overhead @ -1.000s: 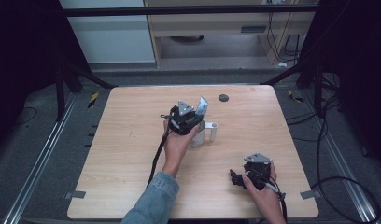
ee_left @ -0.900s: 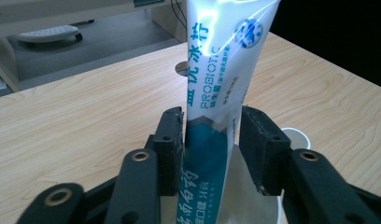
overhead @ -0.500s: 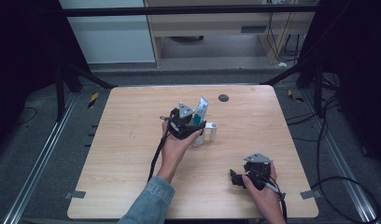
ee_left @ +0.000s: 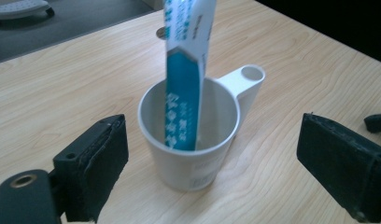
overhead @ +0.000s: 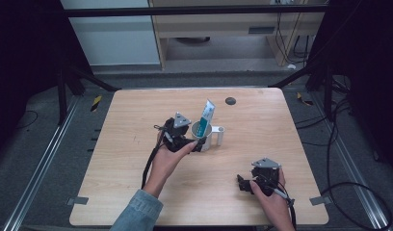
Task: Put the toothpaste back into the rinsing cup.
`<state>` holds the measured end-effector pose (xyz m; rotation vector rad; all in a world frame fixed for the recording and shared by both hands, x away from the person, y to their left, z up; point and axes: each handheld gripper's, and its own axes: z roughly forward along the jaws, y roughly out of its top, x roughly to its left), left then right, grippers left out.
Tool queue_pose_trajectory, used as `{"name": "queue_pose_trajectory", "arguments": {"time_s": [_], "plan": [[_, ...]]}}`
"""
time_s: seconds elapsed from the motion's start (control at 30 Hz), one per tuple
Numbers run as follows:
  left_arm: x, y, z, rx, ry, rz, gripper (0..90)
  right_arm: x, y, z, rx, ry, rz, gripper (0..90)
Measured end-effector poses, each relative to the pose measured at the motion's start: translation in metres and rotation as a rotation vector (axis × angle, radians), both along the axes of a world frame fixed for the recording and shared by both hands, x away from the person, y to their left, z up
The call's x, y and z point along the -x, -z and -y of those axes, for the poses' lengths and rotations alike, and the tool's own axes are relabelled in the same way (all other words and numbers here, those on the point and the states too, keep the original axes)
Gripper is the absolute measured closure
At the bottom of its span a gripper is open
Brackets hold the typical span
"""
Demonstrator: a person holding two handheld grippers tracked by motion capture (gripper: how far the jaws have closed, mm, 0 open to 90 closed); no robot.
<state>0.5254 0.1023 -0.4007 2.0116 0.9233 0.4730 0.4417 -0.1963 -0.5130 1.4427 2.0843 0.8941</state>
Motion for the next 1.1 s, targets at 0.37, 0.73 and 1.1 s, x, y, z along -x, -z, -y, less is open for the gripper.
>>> {"name": "queue_pose_trajectory", "arguments": {"time_s": [0.37,0.73,1.1], "plan": [[0.009,0.019,-0.062,-0.061,-0.067,-0.036,7.5,0.0,0.0,0.0,0.001,-0.001,0.001,0.4],[0.011,0.037,-0.109,-0.063,-0.135,-0.071,5.9,0.0,0.0,0.0,0.0,0.001,0.0,0.4],[0.009,0.071,-0.155,-0.143,-0.242,-0.148,5.4,0.0,0.0,0.0,-0.001,0.001,0.0,0.4]]}}
